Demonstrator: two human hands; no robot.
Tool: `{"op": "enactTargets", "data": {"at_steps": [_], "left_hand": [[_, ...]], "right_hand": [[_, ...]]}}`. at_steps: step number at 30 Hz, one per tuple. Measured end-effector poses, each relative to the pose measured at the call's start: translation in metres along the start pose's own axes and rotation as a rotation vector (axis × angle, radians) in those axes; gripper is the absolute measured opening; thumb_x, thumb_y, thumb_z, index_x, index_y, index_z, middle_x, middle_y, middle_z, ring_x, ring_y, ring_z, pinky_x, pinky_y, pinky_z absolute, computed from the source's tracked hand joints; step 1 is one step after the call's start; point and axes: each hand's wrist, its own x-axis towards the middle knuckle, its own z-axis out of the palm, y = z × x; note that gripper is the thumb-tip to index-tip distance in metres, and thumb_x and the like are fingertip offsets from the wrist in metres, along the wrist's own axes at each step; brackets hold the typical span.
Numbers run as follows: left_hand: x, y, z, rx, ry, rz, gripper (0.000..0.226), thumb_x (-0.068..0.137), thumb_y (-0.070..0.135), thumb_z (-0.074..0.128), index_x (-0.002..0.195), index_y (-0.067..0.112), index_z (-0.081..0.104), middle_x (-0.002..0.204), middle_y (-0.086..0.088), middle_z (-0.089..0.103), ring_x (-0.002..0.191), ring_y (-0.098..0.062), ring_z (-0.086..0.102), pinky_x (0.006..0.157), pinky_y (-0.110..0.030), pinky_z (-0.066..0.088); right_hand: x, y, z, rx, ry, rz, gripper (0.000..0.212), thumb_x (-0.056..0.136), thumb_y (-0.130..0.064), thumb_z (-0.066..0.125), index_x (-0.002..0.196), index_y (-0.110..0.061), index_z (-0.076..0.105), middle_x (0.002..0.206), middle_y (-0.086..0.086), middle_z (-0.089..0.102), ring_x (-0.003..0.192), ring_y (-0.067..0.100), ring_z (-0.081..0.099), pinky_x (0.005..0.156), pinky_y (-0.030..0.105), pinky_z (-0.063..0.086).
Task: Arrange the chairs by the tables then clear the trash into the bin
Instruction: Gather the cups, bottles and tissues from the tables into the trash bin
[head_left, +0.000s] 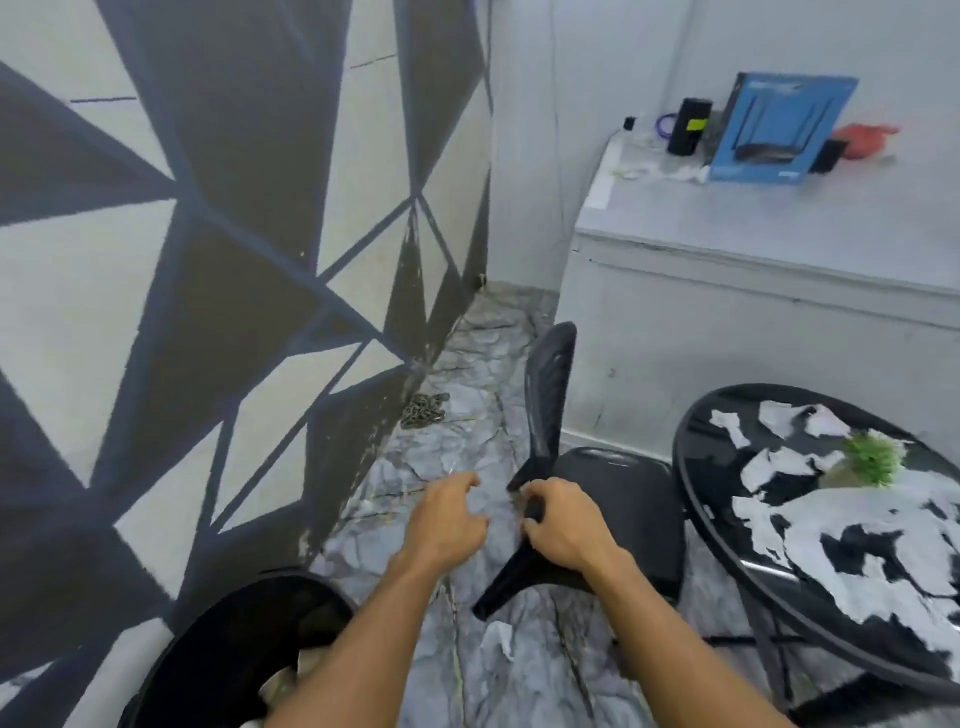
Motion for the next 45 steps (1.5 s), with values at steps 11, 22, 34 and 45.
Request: {"op": "enactTargets", "data": {"at_steps": [11,22,34,45], "left_hand": [[0.012,0.204,0.171,0.130,-0.261,0.350,0.055,0.083,0.036,0.070,0.134,0.029,0.053,0.134,0.006,0.057,0.122,-0.016,0.054,0.101,-0.039,0.048],[0.007,0.293,0.264,0.167,-0.381,0.436,0.049,0.083,0.030,0.070,0.130,0.028,0.057,0.132,0.006,0.060,0.120,-0.018,0.056,0.100,-0.038,0.049],[0.061,0.314,0.332,0.205,-0.404,0.441,0.056,0.087,0.026,0.070,0.139,0.021,0.051,0.146,0.005,0.047,0.138,-0.015,0.037,0.110,-0.036,0.039],[0.124,0.300,0.393,0.369,-0.464,0.444,0.040,0.085,0.014,0.067,0.124,0.020,0.059,0.126,0.008,0.054,0.123,-0.019,0.045,0.091,-0.034,0.048]], "right_hand": [[-0.099,0.218,-0.085,0.191,0.230,0.386,0.049,0.083,-0.033,0.069,0.130,-0.022,0.060,0.130,-0.003,0.061,0.119,0.018,0.058,0.100,0.034,0.047],[-0.142,0.330,-0.107,0.291,0.282,0.573,0.044,0.085,-0.031,0.068,0.128,-0.022,0.061,0.125,-0.001,0.063,0.115,0.019,0.059,0.098,0.034,0.048],[-0.117,0.402,-0.090,0.348,0.298,0.723,0.045,0.088,-0.026,0.067,0.132,-0.024,0.056,0.133,-0.003,0.056,0.119,0.016,0.053,0.102,0.030,0.042],[-0.046,0.447,-0.052,0.330,0.245,0.692,0.053,0.093,-0.013,0.062,0.143,-0.017,0.047,0.148,-0.004,0.044,0.136,0.014,0.039,0.112,0.023,0.027]]}}
